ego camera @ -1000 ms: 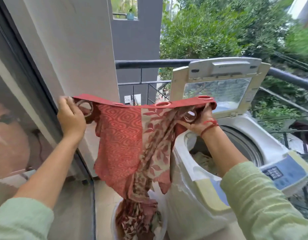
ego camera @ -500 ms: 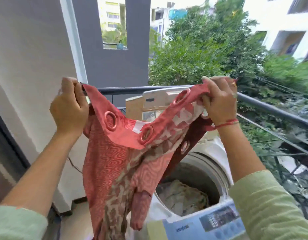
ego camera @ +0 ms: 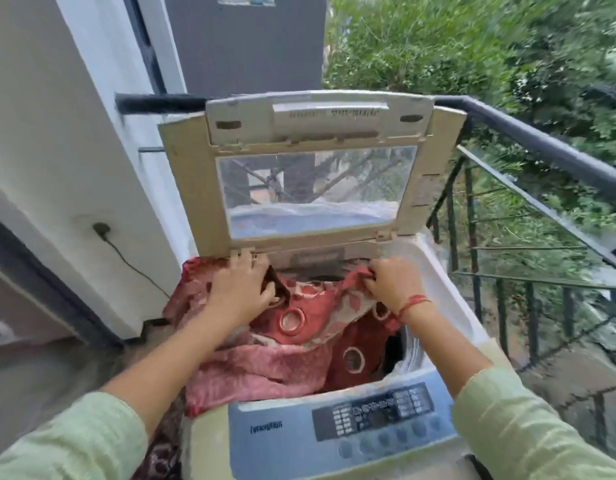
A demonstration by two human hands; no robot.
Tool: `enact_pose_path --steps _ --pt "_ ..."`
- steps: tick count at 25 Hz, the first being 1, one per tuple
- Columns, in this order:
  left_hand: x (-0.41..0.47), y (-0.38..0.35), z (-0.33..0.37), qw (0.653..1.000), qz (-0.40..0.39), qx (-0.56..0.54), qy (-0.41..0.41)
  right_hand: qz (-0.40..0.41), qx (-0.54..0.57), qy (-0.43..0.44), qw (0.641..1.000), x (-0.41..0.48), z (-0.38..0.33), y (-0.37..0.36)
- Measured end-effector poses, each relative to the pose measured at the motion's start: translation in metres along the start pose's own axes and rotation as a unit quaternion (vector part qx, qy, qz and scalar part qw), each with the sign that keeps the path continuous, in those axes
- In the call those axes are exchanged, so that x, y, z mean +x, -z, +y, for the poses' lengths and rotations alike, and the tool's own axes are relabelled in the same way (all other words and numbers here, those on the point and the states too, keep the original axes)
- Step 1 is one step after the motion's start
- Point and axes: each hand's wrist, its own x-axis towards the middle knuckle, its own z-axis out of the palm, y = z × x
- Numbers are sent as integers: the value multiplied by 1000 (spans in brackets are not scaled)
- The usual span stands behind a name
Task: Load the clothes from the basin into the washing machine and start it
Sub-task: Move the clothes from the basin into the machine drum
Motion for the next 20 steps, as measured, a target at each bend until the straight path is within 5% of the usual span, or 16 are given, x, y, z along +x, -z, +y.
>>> enact_pose_path --steps 4,6,14,20 --pt "-33 -37 4 972 -213 102 -4 -10 27 38 999 -5 0 -23" --pt "-30 -33 12 961 -252 116 4 -26 81 59 995 -1 -1 -16" --pt "26 -26 81 976 -124 -176 -35 31 122 17 992 7 -2 22" --pt "54 19 21 983 -95 -103 -117 -68 126 36 989 7 26 -14"
